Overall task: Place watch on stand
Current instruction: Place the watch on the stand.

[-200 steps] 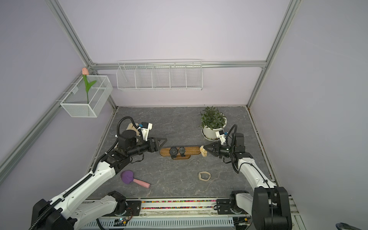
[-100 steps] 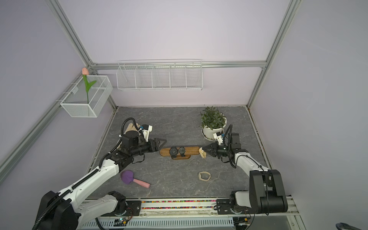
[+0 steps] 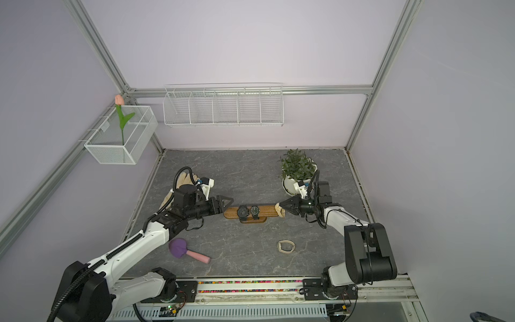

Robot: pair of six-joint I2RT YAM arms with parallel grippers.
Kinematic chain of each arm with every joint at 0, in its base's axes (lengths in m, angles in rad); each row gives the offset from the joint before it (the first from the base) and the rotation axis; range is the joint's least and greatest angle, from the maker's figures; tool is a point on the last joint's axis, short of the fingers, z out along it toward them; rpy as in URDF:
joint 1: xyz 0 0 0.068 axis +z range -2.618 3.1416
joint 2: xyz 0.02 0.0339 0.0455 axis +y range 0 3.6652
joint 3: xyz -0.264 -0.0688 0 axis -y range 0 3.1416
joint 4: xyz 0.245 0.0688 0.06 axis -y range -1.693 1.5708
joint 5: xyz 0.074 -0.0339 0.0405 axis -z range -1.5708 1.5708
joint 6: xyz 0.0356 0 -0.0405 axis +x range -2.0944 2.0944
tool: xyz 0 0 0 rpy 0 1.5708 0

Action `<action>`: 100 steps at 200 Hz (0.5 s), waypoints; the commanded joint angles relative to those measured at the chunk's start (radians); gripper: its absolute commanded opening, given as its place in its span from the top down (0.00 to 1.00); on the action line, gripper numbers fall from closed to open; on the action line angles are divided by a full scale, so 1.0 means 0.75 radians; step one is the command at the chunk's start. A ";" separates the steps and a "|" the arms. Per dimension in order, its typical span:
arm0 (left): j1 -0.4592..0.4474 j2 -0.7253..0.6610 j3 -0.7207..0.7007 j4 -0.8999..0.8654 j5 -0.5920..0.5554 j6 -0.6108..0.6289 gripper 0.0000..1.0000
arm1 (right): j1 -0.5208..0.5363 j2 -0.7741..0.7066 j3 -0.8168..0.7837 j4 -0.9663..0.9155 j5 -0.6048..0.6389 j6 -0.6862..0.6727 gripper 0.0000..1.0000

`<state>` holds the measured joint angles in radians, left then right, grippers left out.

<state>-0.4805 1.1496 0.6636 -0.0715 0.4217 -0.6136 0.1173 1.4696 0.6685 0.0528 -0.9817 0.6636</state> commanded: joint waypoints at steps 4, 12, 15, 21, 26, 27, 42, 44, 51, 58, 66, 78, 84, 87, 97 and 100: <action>0.015 0.025 -0.019 -0.078 -0.060 -0.010 0.28 | 0.029 0.024 0.037 0.036 0.018 -0.038 0.93; 0.014 0.038 -0.022 -0.089 -0.059 -0.013 0.28 | 0.036 0.030 0.042 0.035 0.020 -0.040 0.93; 0.015 0.042 -0.022 -0.093 -0.056 -0.013 0.28 | 0.038 0.032 0.044 0.034 0.020 -0.042 0.93; 0.014 0.053 -0.024 -0.098 -0.050 -0.016 0.28 | 0.043 0.034 0.050 0.030 0.022 -0.045 0.93; 0.015 0.061 -0.026 -0.105 -0.045 -0.017 0.28 | 0.046 0.035 0.051 0.027 0.025 -0.048 0.93; 0.014 0.065 -0.026 -0.106 -0.045 -0.018 0.28 | 0.046 0.036 0.051 0.027 0.026 -0.048 0.93; 0.015 0.092 -0.018 -0.140 -0.038 -0.016 0.28 | 0.056 0.043 0.053 0.028 0.029 -0.055 0.93; 0.015 0.096 -0.016 -0.143 -0.038 -0.018 0.28 | 0.057 0.044 0.053 0.028 0.029 -0.054 0.93; 0.014 0.109 -0.016 -0.148 -0.036 -0.027 0.28 | 0.060 0.048 0.056 0.028 0.029 -0.055 0.93; 0.015 0.123 -0.016 -0.146 -0.029 -0.034 0.28 | 0.062 0.055 0.057 0.028 0.031 -0.057 0.93; 0.015 0.137 -0.014 -0.148 -0.023 -0.039 0.28 | 0.064 0.060 0.058 0.028 0.032 -0.060 0.93; 0.015 0.154 -0.010 -0.156 -0.018 -0.043 0.29 | 0.064 0.065 0.058 0.026 0.035 -0.062 0.93; 0.013 0.160 -0.009 -0.156 -0.014 -0.045 0.29 | 0.064 0.065 0.058 0.024 0.037 -0.065 0.93; 0.015 0.162 -0.011 -0.156 -0.013 -0.046 0.29 | 0.064 0.068 0.058 0.024 0.038 -0.066 0.93; 0.015 0.166 -0.015 -0.151 -0.008 -0.048 0.29 | 0.064 0.071 0.060 0.022 0.040 -0.069 0.93; 0.015 0.166 -0.015 -0.149 -0.006 -0.051 0.29 | 0.064 0.073 0.061 0.020 0.040 -0.071 0.93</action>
<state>-0.4755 1.2648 0.6624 -0.1707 0.4080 -0.6292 0.1593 1.5101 0.6922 0.0605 -0.9577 0.6426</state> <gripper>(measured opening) 0.711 0.105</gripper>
